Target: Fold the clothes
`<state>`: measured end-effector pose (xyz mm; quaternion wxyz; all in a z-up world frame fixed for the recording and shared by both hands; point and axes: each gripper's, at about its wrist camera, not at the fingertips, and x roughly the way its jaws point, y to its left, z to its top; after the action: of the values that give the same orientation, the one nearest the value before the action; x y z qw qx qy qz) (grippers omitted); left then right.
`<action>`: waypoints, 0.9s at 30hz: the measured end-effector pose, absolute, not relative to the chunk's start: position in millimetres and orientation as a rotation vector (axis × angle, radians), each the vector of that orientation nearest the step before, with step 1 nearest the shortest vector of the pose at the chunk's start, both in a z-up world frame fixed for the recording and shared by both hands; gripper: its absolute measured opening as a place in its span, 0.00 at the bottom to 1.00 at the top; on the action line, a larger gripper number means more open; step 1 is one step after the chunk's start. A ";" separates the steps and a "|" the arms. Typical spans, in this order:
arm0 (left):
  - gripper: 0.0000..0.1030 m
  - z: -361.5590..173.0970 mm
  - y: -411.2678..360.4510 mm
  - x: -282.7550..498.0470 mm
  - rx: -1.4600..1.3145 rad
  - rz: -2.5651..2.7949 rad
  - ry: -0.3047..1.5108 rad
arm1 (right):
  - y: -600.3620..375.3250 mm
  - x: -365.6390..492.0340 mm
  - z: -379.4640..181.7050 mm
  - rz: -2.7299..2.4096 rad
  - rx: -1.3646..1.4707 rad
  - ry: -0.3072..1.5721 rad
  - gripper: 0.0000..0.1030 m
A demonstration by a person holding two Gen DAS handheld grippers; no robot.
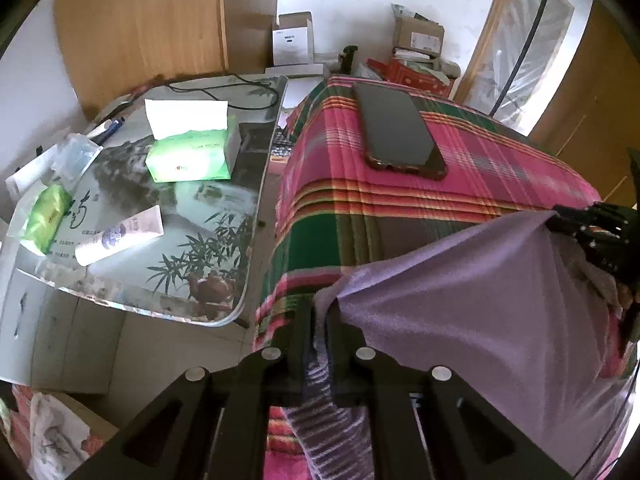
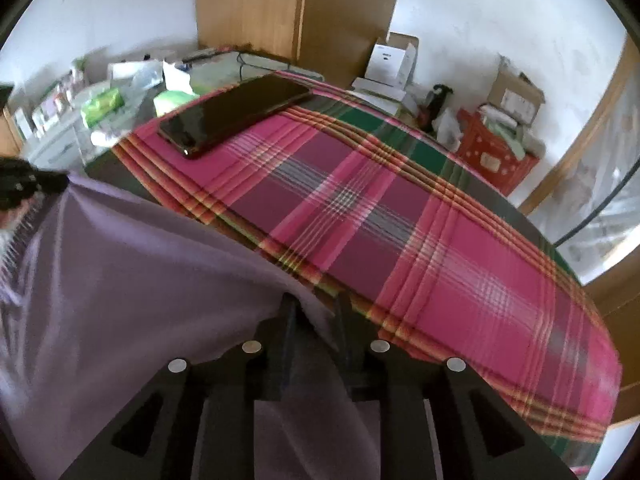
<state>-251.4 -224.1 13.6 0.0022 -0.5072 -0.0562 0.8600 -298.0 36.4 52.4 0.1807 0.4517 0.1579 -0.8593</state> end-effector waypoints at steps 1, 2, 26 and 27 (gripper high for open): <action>0.09 16.7 -224.6 -249.1 -1.588 2.700 -0.190 | 41.2 -295.2 58.7 -2.433 1.267 0.420 0.21; 0.10 19.8 -225.4 -246.4 -1.589 2.701 -0.202 | 46.3 -291.8 64.4 -2.445 1.260 0.403 0.22; 0.17 64.2 -32.1 -172.1 -1.385 2.350 0.128 | 204.7 -106.8 98.7 -2.646 1.268 0.012 0.29; 0.17 61.3 -22.8 -170.6 -1.385 2.340 0.155 | 206.4 -101.8 94.3 -2.634 1.282 -0.013 0.29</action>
<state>-170.6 -22.8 61.3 0.2074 -0.4975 0.0556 0.8404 -101.8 206.4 94.3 0.1059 0.4351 -0.0044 -0.8941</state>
